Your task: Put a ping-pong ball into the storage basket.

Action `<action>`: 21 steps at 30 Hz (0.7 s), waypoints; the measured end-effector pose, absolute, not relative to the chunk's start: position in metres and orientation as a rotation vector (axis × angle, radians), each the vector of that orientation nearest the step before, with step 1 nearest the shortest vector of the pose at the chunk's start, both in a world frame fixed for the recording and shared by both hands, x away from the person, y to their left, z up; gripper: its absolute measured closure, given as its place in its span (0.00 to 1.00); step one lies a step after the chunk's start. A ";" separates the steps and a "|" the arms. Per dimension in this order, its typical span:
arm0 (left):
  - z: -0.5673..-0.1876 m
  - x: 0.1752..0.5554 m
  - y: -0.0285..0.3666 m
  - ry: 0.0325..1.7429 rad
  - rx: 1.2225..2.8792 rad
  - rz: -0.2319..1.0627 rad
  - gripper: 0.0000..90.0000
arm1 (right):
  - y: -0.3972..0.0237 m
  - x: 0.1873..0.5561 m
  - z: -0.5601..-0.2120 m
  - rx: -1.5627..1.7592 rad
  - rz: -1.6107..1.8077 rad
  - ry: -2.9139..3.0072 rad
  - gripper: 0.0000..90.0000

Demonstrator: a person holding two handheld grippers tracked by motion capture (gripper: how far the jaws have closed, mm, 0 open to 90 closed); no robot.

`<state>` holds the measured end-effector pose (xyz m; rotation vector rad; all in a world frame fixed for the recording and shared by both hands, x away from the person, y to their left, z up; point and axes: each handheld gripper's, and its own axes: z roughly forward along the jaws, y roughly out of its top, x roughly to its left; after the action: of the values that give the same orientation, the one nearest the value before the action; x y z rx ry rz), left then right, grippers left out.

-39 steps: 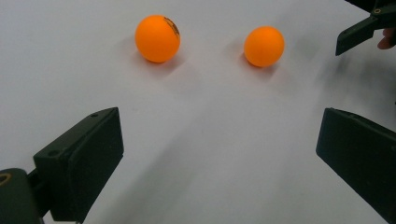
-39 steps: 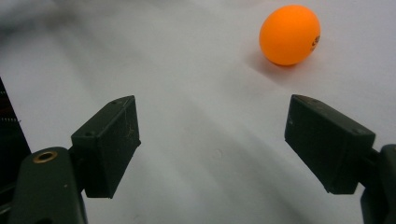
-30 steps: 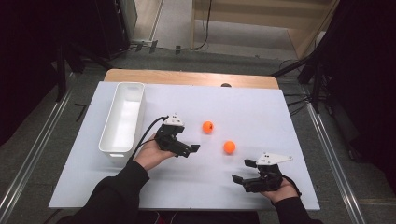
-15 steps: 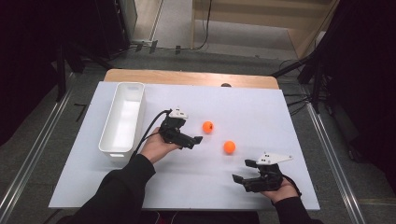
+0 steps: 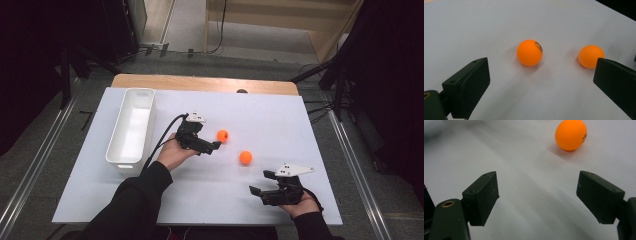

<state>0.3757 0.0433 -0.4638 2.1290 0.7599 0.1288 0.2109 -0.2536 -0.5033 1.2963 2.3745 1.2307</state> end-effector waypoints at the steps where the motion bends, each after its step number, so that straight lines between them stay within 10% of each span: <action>1: -0.464 0.377 0.042 0.761 2.134 0.134 0.01 | -0.254 0.211 -0.503 1.296 1.230 2.375 0.18; 21: -0.470 0.394 0.022 0.803 2.153 0.180 0.04 | -0.254 0.212 -0.505 1.300 1.216 2.387 0.18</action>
<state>0.3941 0.0224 -0.4697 2.1527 0.8028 0.1797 0.2118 -0.2535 -0.5051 1.3003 2.3870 1.2156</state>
